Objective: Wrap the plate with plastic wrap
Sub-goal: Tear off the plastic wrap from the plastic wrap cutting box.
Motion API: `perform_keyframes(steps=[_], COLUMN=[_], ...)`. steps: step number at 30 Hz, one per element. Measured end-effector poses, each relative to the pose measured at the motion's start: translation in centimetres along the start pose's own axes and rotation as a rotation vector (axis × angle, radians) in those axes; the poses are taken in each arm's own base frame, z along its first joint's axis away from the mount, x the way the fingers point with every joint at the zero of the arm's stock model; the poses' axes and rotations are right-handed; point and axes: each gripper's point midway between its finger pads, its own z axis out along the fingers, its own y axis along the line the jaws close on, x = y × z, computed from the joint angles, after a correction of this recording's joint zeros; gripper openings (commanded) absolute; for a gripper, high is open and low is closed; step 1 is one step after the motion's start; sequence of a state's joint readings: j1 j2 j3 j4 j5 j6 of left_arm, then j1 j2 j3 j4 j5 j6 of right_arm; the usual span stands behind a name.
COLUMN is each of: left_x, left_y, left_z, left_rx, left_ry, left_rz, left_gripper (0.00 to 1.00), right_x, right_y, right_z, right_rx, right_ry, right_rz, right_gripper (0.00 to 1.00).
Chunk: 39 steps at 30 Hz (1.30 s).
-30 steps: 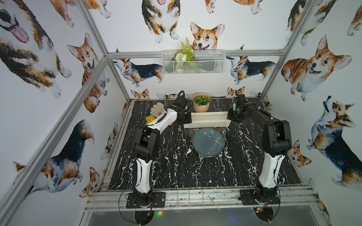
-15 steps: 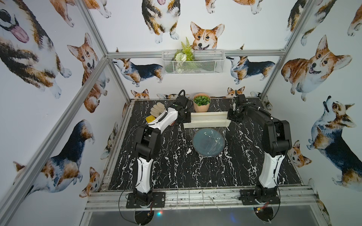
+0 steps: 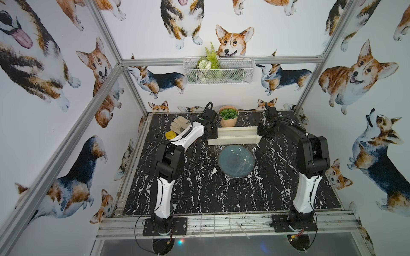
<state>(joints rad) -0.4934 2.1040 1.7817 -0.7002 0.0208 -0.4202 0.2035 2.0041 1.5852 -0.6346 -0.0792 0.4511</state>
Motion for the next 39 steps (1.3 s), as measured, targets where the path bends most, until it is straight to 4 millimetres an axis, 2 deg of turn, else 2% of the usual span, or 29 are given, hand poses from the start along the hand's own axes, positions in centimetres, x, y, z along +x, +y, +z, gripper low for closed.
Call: perform_keyframes(steps=[10, 17, 21, 24, 30, 39], left_x=[0.0, 0.0, 0.3, -0.5, -1.4, -1.3], left_y=[0.1, 0.1, -1.7, -2.4, -3.2, -1.3], left_z=[0.2, -0.3, -1.8, -3.1, -3.3, -2.2], left_rx=[-0.053, -0.071, 0.019, 0.067, 0.105, 0.029], left_ry=[-0.002, -0.007, -0.037, -0.094, -0.127, -0.110], left_rz=[0.009, 0.039, 0.041, 0.031, 0.014, 0.000], left_gripper=[0.46, 0.45, 0.45, 0.45, 0.44, 0.45], right_x=[0.0, 0.0, 0.1, 0.1, 0.1, 0.2], right_y=[0.0, 0.0, 0.3, 0.5, 0.5, 0.5], right_z=[0.0, 0.0, 0.2, 0.2, 0.2, 0.3], right_rx=[0.003, 0.005, -0.011, -0.021, -0.022, -0.022], right_ry=[-0.005, -0.007, -0.006, -0.005, -0.005, -0.003], right_rz=[-0.005, -0.007, -0.011, -0.012, -0.012, -0.012], right_gripper=[0.29, 0.29, 0.29, 0.29, 0.29, 0.29])
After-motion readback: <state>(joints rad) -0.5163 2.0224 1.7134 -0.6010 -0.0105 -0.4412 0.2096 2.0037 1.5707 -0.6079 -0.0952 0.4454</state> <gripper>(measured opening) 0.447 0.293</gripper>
